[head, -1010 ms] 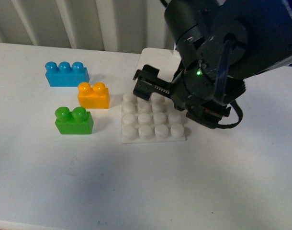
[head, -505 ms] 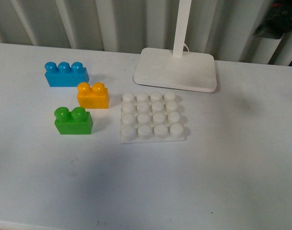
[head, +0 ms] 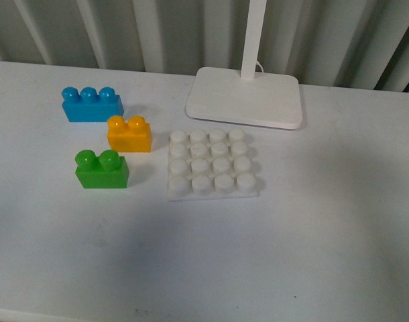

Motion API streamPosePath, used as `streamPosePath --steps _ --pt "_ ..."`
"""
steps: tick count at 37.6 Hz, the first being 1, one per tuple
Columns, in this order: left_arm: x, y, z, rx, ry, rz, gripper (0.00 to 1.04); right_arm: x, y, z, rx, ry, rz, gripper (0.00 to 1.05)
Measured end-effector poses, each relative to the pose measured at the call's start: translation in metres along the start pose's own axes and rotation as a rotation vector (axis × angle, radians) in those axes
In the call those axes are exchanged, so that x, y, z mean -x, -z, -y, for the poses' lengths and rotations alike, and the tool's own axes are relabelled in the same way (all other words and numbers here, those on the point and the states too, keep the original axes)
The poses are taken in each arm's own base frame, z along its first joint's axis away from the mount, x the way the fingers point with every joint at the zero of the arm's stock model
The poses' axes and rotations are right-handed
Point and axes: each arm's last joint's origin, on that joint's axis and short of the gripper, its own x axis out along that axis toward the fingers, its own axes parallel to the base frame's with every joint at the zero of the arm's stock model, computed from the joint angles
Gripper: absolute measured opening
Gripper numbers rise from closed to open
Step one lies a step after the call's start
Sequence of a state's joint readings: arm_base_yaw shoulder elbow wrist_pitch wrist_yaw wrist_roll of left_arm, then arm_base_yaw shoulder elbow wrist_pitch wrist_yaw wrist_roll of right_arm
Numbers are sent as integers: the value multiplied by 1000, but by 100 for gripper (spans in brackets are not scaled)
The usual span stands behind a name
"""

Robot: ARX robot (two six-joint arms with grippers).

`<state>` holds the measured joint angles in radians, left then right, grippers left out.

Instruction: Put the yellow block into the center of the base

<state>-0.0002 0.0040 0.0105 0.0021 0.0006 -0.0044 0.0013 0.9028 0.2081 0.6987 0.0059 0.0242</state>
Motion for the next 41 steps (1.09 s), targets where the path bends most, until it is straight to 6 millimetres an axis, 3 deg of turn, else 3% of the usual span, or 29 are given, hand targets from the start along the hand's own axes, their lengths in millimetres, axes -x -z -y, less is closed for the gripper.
streamPosePath --steps 6,26,41 --pt "0 0 0 0 -1 0 98 18 13 0 21 -3 -11 1" --pt "0 0 0 0 0 0 98 49 34 1 20 -2 -5 1" --pt "0 0 0 0 0 0 98 64 31 1 21 -4 5 1"
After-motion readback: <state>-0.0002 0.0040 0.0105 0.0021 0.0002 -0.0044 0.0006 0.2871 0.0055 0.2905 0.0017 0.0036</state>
